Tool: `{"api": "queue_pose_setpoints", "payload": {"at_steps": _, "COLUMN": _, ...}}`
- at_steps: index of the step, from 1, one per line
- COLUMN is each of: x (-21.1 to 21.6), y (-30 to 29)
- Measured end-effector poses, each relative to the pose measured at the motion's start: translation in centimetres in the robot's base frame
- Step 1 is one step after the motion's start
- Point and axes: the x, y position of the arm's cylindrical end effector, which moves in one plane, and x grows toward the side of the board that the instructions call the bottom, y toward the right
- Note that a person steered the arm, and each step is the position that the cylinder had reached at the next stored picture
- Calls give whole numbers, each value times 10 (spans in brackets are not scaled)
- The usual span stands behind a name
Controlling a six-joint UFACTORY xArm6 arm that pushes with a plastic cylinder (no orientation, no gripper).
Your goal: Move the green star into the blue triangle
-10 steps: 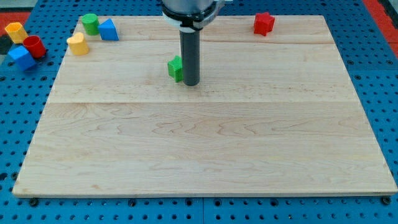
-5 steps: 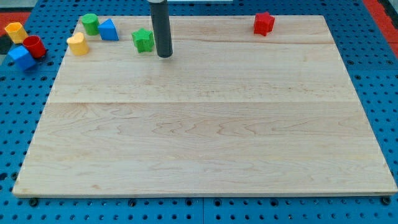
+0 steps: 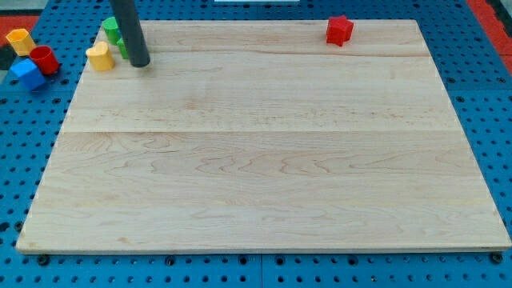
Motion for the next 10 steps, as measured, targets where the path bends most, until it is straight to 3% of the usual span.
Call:
{"api": "queue_pose_setpoints", "payload": {"at_steps": 3, "x": 0, "y": -90}}
{"api": "queue_pose_setpoints", "payload": {"at_steps": 5, "x": -7, "y": -70}}
{"api": "queue_pose_setpoints", "payload": {"at_steps": 6, "x": -21, "y": -55}}
{"api": "queue_pose_setpoints", "payload": {"at_steps": 7, "x": 23, "y": -34}}
{"api": "queue_pose_setpoints", "payload": {"at_steps": 8, "x": 60, "y": 46}}
{"api": "queue_pose_setpoints", "payload": {"at_steps": 9, "x": 76, "y": 118}}
{"api": "queue_pose_setpoints", "payload": {"at_steps": 10, "x": 76, "y": 119}}
